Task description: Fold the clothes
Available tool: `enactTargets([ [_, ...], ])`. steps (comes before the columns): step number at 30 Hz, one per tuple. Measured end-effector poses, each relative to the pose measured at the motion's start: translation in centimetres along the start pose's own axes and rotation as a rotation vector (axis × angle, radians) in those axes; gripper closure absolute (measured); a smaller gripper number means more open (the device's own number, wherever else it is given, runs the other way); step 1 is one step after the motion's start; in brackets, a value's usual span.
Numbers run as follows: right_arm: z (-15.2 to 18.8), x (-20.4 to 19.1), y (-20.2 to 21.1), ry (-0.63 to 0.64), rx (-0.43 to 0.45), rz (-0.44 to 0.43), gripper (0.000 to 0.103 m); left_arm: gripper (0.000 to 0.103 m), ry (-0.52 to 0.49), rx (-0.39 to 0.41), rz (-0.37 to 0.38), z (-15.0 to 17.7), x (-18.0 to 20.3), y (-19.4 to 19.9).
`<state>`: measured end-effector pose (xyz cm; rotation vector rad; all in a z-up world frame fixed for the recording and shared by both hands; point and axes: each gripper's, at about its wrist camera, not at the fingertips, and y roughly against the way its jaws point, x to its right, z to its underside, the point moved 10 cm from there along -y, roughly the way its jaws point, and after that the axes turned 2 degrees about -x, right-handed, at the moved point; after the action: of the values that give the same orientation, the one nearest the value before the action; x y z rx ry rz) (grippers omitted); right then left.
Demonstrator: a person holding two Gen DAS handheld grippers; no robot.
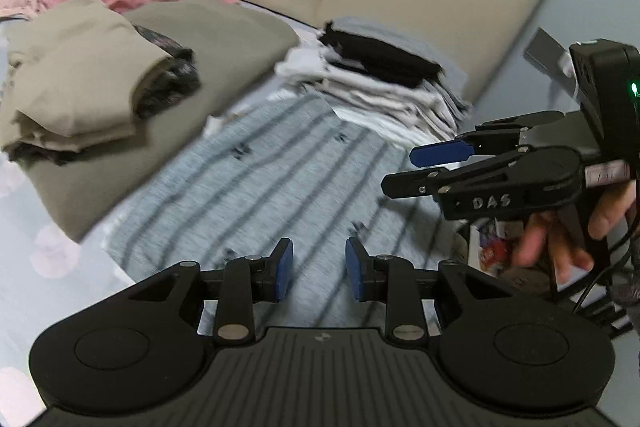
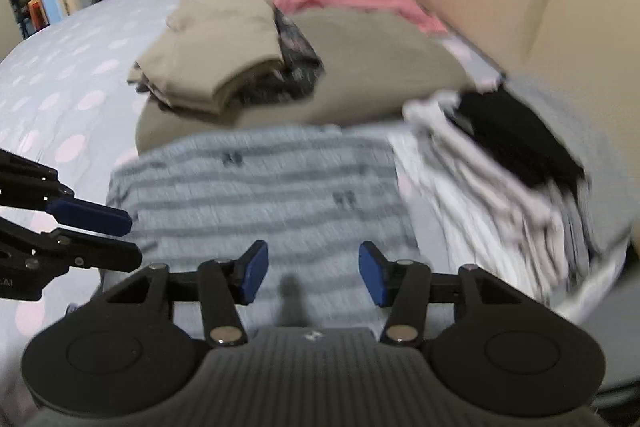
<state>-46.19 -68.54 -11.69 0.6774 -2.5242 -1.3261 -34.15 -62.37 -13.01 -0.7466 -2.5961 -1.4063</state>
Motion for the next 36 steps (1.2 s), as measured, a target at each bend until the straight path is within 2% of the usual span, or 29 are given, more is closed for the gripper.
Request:
enactTargets([
  [6, 3.1, 2.8, -2.6, -0.091, -0.085, 0.029, 0.053, 0.078, 0.038, -0.077, -0.006, 2.7, -0.8, -3.3],
  [9, 4.5, 3.9, -4.7, -0.14, -0.128, 0.025, 0.052, 0.082, 0.046, -0.102, -0.008, 3.9, -1.1, -4.5],
  [14, 5.4, 3.9, -6.0, -0.156, -0.134, 0.028, 0.05, 0.083, 0.047, -0.104, -0.016, 4.5, -1.3, -5.1],
  [18, 5.1, 3.7, -5.4, -0.163, -0.129, 0.047, 0.05, 0.083, 0.039, -0.101, -0.038, 4.1, -0.8, -4.0],
  [21, 4.4, 3.4, -3.5, -0.175, -0.092, 0.062, 0.05, 0.078, 0.034, -0.068, -0.041, 3.4, -0.6, -2.2],
  [23, 3.8, 3.2, -1.9, -0.19, -0.057, 0.069, 0.05, 0.064, 0.036, -0.036, -0.066, 2.8, -0.8, -0.6],
  [25, 2.9, 2.6, 0.2, -0.2, -0.01, 0.071, 0.047, 0.057, 0.015, 0.011, -0.101, 2.2, -0.9, 1.5],
  [28, 1.5, 1.6, 3.6, -0.21, 0.059, 0.082, 0.041, 0.055, -0.028, 0.099, -0.143, 1.1, -0.3, 4.9],
  [29, 1.0, 1.2, 4.9, -0.213, 0.081, 0.087, 0.039, 0.052, -0.043, 0.131, -0.155, 0.7, -0.1, 6.1],
  [36, -0.9, -3.1, 12.2, -0.258, 0.186, 0.084, 0.039, 0.043, -0.114, 0.354, -0.245, -1.0, 2.5, 13.9],
])
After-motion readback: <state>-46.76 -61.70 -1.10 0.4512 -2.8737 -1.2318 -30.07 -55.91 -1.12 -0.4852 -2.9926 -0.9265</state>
